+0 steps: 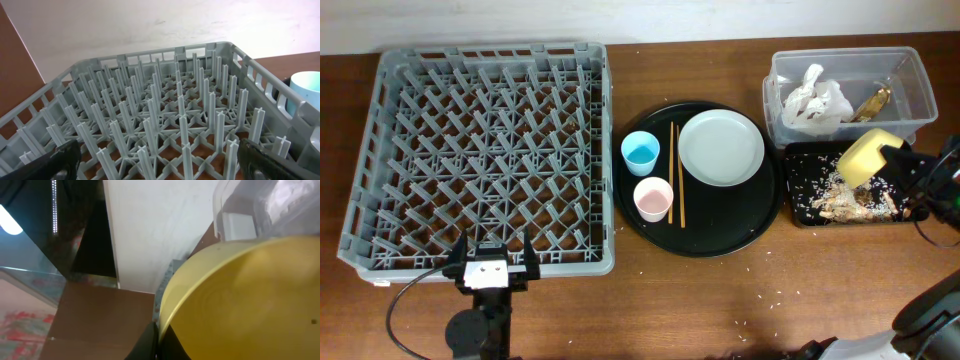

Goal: Sort waste into correct bins and load items into the dishwasher rack
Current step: 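Set the yellow bowl back on the round tray with the right gripper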

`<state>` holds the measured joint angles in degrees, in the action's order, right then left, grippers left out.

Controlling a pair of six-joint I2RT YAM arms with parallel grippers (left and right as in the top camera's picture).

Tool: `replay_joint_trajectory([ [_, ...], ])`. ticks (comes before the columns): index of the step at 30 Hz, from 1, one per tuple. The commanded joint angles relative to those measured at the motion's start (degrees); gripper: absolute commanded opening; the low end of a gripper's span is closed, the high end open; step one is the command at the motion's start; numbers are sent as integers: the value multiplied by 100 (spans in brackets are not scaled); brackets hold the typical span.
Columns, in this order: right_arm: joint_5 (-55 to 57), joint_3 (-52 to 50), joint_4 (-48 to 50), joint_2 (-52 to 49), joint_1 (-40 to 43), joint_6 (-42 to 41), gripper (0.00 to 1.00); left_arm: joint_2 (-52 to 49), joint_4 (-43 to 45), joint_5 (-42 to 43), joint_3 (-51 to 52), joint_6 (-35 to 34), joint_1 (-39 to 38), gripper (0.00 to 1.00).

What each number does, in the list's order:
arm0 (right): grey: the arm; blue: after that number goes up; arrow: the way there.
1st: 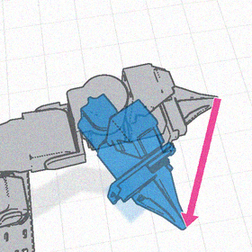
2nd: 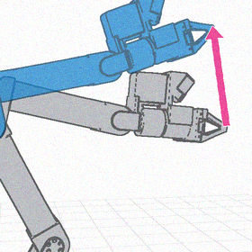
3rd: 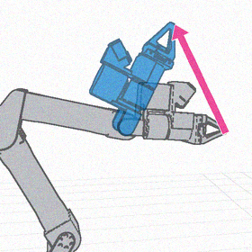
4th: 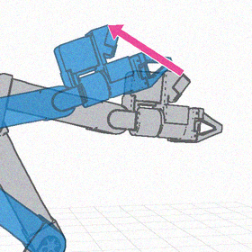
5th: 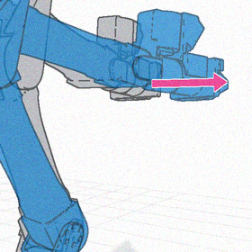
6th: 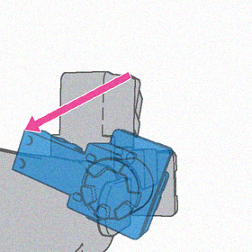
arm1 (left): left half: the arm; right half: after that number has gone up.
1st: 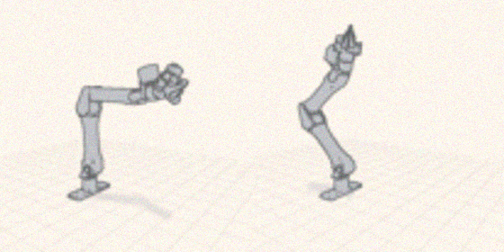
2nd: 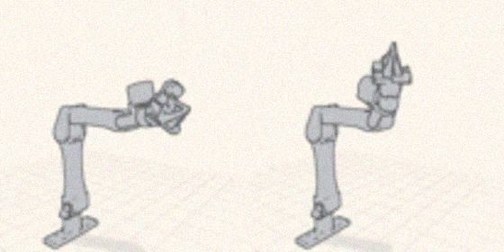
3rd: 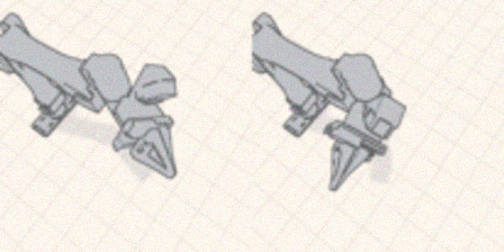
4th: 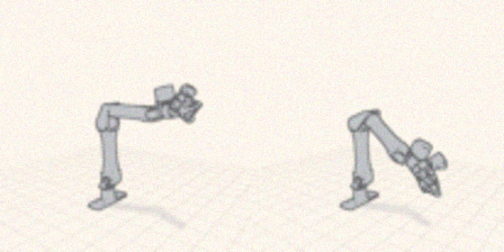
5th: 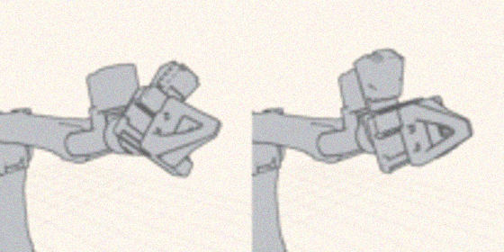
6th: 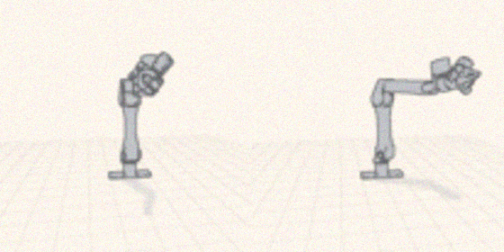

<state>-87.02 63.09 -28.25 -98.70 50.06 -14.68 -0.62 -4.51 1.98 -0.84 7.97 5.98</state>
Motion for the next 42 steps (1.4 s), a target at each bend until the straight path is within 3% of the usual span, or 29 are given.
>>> replay_joint_trajectory([
  [1, -190, -20, 151, -15, 90, -186, 4, 22, -7, 20, 33, 90, 35, 99],
  [6, -192, -20, -741, 232, -356, 560, 4, 22, -7, 20, 35, 90, 35, 99],
  [9, 389, -17, -887, 1224, -1812, 732, 4, 22, -4, 20, 35, 90, 37, 99],
  [12, 3101, -17, -1327, 1969, -3779, 715, 4, 22, -7, 20, 35, 90, 35, 99],
  [13, 5187, -17, -1604, 1941, -4905, 710, 4, 22, -7, 20, 33, 90, 35, 99],
  [15, 7759, -20, -1847, 1600, -6551, 472, 4, 22, -7, 20, 35, 90, 35, 99],
  [18, 9009, -20, -2002, 872, -7436, 63, 4, 22, -4, 20, 33, 90, 35, 99],
  [21, 9033, -20, -1989, 31, -7479, -212, 4, 22, -7, 20, 35, 90, 35, 99],
  [22, 9033, -20, -1982, -39, -7479, -236, 10, 22, -7, 20, 35, 90, 35, 99],
  [23, 9027, -13, -1969, -35, -7479, -238, 30, 22, -7, 20, 35, 90, 35, 99],
  [24, 8992, 26, -1985, -35, -7475, -238, 41, 22, -7, 20, 35, 90, 35, 99],
  [25, 8695, 212, -2090, -26, -7473, -236, 44, 22, -7, 20, 35, 90, 35, 99],
  [29, 8251, 1790, -3036, 223, -7475, -236, 46, 22, -7, 20, 33, 90, 35, 99],
  [31, 8249, 2367, -3038, 247, -7475, -240, 48, 22, -4, 20, 33, 90, 35, 99],
  [42, 7836, 2437, -2640, 247, -7169, -730, 52, 22, -4, 20, 35, 90, 35, 99],
])
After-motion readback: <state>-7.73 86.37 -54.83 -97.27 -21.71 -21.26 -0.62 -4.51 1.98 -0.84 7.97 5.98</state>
